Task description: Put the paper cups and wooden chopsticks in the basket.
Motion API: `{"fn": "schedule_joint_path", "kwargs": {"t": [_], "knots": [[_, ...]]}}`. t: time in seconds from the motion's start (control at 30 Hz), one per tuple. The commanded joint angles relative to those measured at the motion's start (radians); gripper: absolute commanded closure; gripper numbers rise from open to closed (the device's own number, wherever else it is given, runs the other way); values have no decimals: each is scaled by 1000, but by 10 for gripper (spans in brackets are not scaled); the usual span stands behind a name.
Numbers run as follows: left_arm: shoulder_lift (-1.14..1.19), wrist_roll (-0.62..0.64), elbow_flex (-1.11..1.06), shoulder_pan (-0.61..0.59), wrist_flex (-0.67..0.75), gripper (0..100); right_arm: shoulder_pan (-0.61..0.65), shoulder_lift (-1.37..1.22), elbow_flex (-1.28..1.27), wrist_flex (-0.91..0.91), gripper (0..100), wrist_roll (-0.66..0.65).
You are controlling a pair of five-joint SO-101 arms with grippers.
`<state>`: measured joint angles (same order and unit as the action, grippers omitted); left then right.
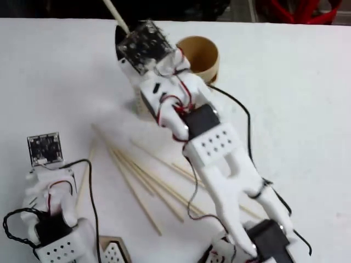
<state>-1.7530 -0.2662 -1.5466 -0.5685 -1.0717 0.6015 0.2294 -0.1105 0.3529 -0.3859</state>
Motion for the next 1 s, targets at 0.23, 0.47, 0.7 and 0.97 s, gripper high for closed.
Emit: {"fn": "schedule_joint_path", "kwargs": {"t": [0.23, 0.47, 0.7, 0.97], "knots": [[-13, -12, 3, -2, 11, 977, -114, -154, 38, 28, 974, 192], [-13, -12, 2, -2, 11, 977, -107, -157, 46, 133, 880, 196], [-13, -12, 2, -2, 11, 977, -107, 1, 44, 334, 908, 190], [-13, -12, 2, -2, 11, 977, -114, 196, 44, 673, 921, 187]]}}
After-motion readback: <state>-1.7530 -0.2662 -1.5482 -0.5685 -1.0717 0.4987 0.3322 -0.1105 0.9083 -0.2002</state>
